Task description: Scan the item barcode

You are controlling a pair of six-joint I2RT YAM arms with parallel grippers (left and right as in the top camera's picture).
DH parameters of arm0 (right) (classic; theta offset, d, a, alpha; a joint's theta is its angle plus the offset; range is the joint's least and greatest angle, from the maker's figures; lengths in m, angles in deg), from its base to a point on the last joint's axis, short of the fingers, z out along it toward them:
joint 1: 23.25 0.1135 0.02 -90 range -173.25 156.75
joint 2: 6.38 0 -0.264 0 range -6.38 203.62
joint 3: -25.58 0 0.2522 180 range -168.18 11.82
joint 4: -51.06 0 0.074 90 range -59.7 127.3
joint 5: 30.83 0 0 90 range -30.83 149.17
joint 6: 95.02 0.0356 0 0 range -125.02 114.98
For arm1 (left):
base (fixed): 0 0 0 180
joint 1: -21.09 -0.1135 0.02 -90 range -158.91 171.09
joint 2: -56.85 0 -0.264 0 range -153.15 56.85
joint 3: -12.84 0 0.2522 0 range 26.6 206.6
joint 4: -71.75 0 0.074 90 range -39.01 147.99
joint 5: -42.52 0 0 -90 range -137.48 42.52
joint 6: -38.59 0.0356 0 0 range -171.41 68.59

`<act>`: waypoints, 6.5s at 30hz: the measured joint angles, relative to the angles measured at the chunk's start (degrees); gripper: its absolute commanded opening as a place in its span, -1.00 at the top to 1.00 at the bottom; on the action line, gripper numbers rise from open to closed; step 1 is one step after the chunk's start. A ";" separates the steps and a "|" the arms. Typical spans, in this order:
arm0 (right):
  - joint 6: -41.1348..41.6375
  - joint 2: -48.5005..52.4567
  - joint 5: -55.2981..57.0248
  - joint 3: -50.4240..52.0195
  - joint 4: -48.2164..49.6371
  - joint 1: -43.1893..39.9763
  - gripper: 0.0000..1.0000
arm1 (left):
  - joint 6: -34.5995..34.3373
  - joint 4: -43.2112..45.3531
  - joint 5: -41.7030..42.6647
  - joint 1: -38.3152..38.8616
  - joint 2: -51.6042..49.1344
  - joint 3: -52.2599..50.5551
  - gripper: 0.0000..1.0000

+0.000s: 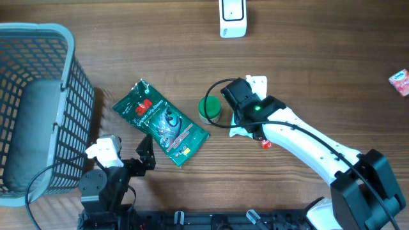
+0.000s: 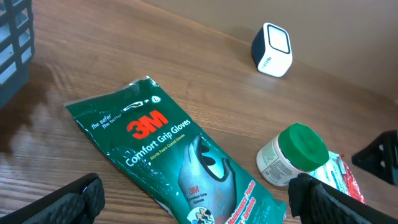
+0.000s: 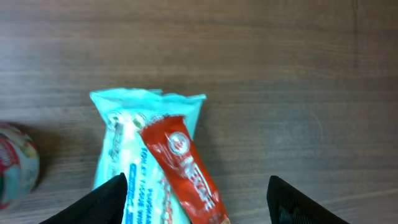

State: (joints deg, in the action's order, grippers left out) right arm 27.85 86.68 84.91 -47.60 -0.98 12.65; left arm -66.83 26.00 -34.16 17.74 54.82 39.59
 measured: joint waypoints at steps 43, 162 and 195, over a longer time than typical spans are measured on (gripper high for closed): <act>-2.58 -0.81 -27.06 -2.38 3.98 -6.78 0.90 | 0.00 0.02 0.00 0.00 0.00 0.02 -1.00; -24.90 8.15 -70.64 13.00 18.45 -37.94 0.25 | 0.00 0.00 0.00 -0.02 0.00 0.00 -1.00; -1.64 7.06 -32.98 6.62 10.71 -20.94 0.19 | 0.00 0.02 0.00 -0.02 0.00 0.00 -1.00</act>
State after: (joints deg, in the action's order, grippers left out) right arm 26.21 93.74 51.93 -40.98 9.73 -8.29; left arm -66.83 26.02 -34.16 17.72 54.82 39.59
